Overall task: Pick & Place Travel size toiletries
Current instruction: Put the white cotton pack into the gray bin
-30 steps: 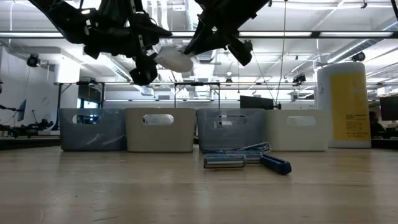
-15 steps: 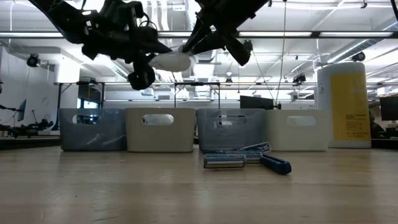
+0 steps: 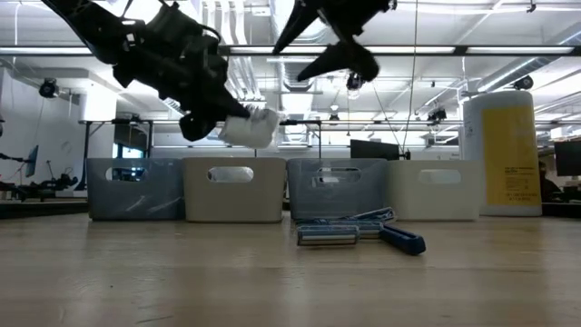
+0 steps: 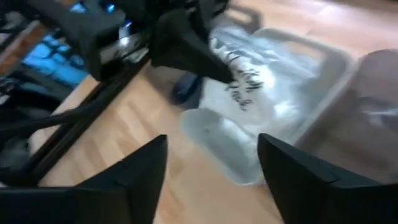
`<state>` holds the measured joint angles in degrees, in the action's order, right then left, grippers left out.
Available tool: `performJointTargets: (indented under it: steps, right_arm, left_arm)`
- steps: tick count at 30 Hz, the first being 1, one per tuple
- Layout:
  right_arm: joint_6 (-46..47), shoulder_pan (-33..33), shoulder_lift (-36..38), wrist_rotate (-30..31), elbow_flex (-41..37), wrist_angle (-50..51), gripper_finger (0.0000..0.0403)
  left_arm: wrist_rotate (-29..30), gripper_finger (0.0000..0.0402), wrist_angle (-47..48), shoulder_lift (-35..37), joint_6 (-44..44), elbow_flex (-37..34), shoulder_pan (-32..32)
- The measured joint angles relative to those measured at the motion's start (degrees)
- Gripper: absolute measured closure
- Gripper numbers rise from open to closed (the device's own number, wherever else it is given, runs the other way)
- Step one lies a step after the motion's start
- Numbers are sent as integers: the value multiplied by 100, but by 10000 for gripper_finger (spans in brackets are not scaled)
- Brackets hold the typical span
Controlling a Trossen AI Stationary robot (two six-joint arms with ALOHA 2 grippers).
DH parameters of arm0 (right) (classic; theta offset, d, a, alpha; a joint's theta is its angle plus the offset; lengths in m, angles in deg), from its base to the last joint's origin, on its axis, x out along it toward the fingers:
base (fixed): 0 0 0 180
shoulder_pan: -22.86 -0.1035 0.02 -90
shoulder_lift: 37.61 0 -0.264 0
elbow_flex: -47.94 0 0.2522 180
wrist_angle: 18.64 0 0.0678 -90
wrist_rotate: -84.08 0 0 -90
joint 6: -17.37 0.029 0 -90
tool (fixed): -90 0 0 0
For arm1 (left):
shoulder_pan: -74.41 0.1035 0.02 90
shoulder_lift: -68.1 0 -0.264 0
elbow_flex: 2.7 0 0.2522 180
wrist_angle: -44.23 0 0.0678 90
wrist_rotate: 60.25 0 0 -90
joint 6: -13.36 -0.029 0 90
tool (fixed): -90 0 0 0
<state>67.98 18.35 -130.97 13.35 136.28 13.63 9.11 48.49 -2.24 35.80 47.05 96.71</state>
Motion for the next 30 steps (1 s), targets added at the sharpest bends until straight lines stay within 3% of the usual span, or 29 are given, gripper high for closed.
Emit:
performJointTargets:
  steps: [5, 12, 15, 23, 27, 30]
  right_arm:
    - [320, 14, 365, 710, 0, 758, 115]
    - [341, 29, 462, 727, 2, 1028, 90]
    - [341, 31, 391, 623, 2, 1046, 88]
    - [345, 31, 243, 390, 0, 1143, 106]
    - [372, 91, 243, -88, -23, 1140, 117]
    - [354, 98, 243, -119, -42, 1165, 124]
  left_arm:
    - [778, 370, 145, -33, -307, -2, 76]
    - [567, 370, 232, -341, -306, -30, 88]
    - [324, 370, 218, -532, -86, -33, 40]
    - [345, 369, 420, -870, 35, -32, 10]
    - [341, 353, 643, -927, 221, -20, 10]
    - [358, 335, 682, -874, 380, -20, 8]
